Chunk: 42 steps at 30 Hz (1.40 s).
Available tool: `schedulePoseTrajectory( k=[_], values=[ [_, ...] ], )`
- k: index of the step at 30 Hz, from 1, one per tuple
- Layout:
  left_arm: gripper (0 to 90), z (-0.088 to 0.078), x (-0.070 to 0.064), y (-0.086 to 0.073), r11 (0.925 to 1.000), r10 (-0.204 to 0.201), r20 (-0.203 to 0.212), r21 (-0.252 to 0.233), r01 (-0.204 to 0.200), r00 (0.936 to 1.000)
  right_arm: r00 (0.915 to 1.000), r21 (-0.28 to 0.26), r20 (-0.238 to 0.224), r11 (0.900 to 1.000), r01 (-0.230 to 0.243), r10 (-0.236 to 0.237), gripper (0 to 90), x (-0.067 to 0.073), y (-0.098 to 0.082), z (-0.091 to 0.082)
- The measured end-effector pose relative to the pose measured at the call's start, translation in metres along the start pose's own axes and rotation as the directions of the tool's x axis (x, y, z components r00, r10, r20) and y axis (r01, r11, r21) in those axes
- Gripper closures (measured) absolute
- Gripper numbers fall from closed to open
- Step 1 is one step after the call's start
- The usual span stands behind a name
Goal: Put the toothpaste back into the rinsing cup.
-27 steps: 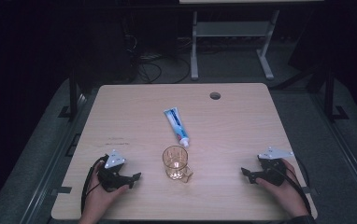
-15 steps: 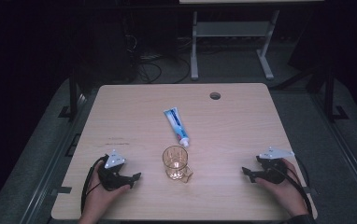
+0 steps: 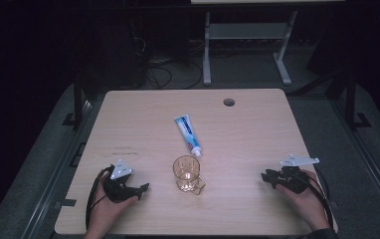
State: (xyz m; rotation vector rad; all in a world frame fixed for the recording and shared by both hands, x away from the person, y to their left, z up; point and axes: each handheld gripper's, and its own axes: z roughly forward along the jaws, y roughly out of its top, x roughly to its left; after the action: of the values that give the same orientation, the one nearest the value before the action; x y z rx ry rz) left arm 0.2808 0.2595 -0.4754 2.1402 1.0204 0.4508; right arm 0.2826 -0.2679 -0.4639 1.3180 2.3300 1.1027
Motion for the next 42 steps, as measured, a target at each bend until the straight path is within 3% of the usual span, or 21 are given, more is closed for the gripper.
schedulePoseTrajectory(
  k=[1,5,12,17,42],
  values=[
    [14.4,0.000,0.000,0.000,1.0000,0.000,0.000,0.000,0.000,1.0000,0.9999,0.006,-0.012,1.000,0.007,-0.007,82.2,0.000,0.001,0.000],
    [13.6,0.000,0.000,0.000,1.0000,0.005,0.003,0.003,-0.006,1.0000,0.9995,0.014,-0.026,1.000,0.016,-0.016,89.3,0.002,0.006,-0.002],
    [13.6,0.000,0.000,0.000,1.0000,0.005,0.006,0.001,-0.005,1.0000,0.9982,0.031,-0.059,0.999,0.012,-0.010,89.7,0.008,0.014,-0.001],
    [13.7,0.000,0.000,0.000,1.0000,0.005,0.005,0.002,-0.005,1.0000,0.9954,0.011,-0.095,1.000,0.014,-0.013,89.7,0.011,0.023,-0.001],
    [13.7,0.000,0.000,0.000,1.0000,0.005,0.006,0.004,-0.005,1.0000,0.9832,-0.047,-0.168,0.997,0.065,-0.072,89.1,0.026,0.059,0.009]
  ],
)
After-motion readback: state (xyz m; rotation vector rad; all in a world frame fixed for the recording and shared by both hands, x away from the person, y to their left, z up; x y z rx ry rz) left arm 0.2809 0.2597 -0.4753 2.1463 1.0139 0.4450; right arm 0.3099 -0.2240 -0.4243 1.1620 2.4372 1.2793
